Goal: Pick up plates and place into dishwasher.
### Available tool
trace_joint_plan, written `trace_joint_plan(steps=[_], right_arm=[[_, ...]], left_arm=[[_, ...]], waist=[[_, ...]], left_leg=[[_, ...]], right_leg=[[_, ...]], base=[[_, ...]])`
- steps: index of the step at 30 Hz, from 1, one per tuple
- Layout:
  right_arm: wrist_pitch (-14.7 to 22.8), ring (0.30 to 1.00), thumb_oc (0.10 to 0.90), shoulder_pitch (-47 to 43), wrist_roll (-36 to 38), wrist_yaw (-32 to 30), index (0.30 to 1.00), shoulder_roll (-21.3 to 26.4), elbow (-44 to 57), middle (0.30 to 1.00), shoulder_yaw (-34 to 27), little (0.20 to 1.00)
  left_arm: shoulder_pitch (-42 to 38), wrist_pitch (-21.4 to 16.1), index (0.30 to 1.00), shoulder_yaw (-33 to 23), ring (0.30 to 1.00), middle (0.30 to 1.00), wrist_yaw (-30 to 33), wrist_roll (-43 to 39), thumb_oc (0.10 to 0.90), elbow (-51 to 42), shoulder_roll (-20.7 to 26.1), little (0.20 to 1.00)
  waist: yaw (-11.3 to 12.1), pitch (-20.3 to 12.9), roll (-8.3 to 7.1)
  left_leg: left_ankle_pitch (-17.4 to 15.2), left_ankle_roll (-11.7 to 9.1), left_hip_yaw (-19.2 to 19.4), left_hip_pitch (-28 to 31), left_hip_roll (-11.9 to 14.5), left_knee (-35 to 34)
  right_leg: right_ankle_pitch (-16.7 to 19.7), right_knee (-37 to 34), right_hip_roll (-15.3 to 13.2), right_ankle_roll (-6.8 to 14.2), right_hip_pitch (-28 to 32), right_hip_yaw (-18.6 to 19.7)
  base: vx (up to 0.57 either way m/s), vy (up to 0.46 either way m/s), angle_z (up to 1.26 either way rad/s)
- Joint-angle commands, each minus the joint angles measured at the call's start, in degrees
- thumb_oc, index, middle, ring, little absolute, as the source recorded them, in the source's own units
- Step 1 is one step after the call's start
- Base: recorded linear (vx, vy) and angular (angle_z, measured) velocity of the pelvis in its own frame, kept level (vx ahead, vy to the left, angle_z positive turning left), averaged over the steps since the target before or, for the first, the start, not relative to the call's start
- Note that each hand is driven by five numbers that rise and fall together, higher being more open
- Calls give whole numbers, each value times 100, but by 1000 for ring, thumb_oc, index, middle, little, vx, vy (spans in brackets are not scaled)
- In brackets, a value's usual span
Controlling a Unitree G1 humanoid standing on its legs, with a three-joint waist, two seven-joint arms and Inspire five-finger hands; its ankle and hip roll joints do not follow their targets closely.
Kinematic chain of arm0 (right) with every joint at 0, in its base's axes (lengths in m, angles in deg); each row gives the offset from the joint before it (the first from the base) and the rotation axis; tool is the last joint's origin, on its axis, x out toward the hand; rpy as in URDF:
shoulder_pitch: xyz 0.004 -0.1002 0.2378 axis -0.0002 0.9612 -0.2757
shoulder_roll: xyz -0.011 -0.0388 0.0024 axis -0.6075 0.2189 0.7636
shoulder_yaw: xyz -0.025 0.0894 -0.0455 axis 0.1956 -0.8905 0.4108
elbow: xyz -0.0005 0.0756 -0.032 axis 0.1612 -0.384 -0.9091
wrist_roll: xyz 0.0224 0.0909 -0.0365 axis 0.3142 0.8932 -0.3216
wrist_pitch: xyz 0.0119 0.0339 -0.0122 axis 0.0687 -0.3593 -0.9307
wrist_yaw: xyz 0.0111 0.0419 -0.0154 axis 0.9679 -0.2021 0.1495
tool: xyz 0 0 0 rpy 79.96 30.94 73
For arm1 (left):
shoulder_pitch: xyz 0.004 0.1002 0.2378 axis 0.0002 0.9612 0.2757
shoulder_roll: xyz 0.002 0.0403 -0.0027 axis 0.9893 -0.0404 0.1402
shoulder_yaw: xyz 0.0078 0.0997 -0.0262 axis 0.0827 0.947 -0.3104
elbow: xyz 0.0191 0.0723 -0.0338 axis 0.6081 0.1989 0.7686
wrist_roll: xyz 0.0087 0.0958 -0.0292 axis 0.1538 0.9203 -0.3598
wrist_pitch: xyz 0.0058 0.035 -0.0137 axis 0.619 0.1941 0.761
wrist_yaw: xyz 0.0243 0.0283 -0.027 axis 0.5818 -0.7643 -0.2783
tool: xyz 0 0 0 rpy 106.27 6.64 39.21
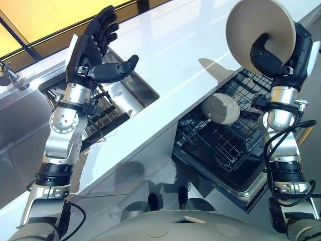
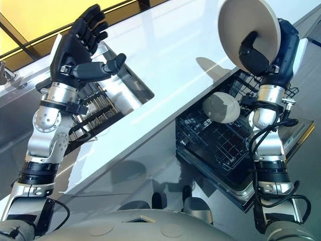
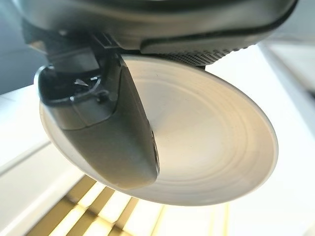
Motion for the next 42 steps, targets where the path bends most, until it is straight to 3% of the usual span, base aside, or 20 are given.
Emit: trace_joint_plan(steps=[1,5,10,22,30,42], right_arm=[[358,300,100,101,-149,80,300,455,158,300,-641,200],[198,300,100,894,-69,557,300,296,-47,300,-1051,200],[-27,300,100,1518,-91,962,300,-25,-96,300,-1158,200],[-91,300,100,1963,-190,1523,300,-342,-376,300,-778,200],[-218,300,100,1958,-717,1177,300,-413,-642,300,-231,200],[-877,300,100,1564,-1468,289,300,-506,-1402,300,748,200]], left_arm=[[-51,-751,900,-525,900,900,345,461,800,295,369,900],[522,-835,900,-1076,900,900,699,1019,800,467,353,900],[976,-912,900,-1492,900,900,863,1003,800,622,230,900],[1276,-967,900,-1731,900,900,1277,844,800,1113,161,900],[1231,-914,900,-1539,900,900,1415,785,800,1311,168,900],[1171,-793,900,-1117,900,900,1403,717,800,1338,18,900]], waist=[[13,-634,100],[-51,-564,97],[-158,-456,112],[-277,-299,179],[-235,-273,218],[4,-217,333]], left_leg=[[-374,-62,-251,-174,-108,8],[-364,-47,-215,-177,-94,8],[-354,-29,-149,-190,-88,8],[-389,-63,-28,-210,-102,13],[-380,-70,-56,-228,-134,13],[-339,-96,-229,-226,-186,16]], right_leg=[[-1145,643,166,276,114,-357],[-1164,716,139,285,66,-371],[-1184,820,109,290,-34,-353],[-1203,830,53,350,-112,-320],[-1187,823,15,377,-131,-362],[-1185,848,-50,364,-86,-471]], base=[[12,29,3],[5,23,3],[-4,5,-1],[-7,9,-2],[0,0,0],[11,7,8]])
